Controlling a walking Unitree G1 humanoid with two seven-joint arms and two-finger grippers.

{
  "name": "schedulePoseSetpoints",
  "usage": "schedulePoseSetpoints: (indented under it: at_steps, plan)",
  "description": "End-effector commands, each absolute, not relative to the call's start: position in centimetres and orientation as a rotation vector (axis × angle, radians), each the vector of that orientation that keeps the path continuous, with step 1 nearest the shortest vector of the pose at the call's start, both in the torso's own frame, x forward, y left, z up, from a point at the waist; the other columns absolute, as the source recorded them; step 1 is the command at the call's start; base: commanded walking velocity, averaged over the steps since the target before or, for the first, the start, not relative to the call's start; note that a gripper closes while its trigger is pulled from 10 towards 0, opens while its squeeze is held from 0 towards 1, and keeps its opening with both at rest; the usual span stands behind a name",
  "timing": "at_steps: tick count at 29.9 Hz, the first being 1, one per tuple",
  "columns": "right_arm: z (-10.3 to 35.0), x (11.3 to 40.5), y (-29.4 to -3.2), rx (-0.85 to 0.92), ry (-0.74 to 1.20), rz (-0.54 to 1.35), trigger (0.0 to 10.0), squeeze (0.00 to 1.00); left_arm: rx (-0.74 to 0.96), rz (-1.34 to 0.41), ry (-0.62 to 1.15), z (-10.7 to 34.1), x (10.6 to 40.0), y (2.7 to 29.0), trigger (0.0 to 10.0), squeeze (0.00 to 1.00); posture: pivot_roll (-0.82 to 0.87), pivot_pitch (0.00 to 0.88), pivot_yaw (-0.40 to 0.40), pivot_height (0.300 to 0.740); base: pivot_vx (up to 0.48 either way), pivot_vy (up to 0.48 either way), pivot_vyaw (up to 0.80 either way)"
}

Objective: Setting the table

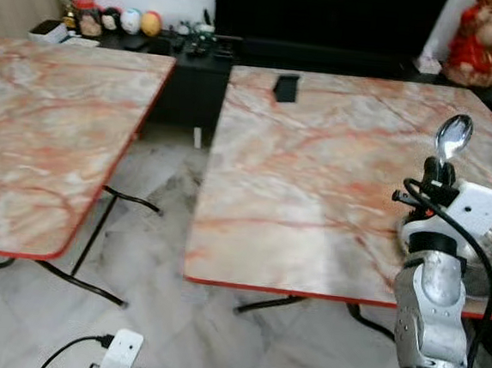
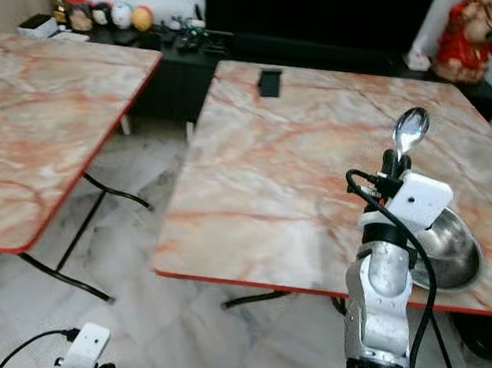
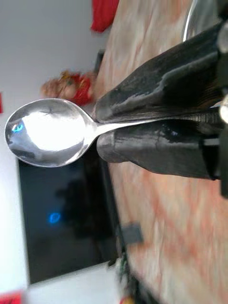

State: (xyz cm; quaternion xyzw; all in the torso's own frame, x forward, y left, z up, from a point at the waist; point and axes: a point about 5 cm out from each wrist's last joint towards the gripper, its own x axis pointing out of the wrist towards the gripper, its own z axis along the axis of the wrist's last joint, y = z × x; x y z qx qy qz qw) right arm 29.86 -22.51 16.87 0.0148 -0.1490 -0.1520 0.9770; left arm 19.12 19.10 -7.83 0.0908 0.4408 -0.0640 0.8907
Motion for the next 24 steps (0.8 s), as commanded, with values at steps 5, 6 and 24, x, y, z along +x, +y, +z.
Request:
schedulePoseSetpoints:
  at_steps: [5,6,24]
  plan:
    - [17.74,30.05,-22.43,0.031,-0.333,-0.305,10.0,0.0,0.181,-0.128,0.941,-8.13,18.58,19.13,10.0,0.0,-0.02,0.0,-0.007,0.74,0.0,-0.443,0.0]
    - [17.75,30.05,-22.43,0.03,-0.333,-0.305,10.0,0.0,0.181,-0.127,0.941,-8.13,18.58,19.13,10.0,0.0,-0.02,0.0,-0.007,0.74,0.0,-0.442,0.0]
    - [17.94,30.21,-22.61,0.02,-0.333,-0.305,10.0,0.0,0.179,-0.115,0.933,-8.06,18.64,19.34,10.0,0.0,-0.02,0.0,-0.013,0.74,0.0,-0.274,0.0]
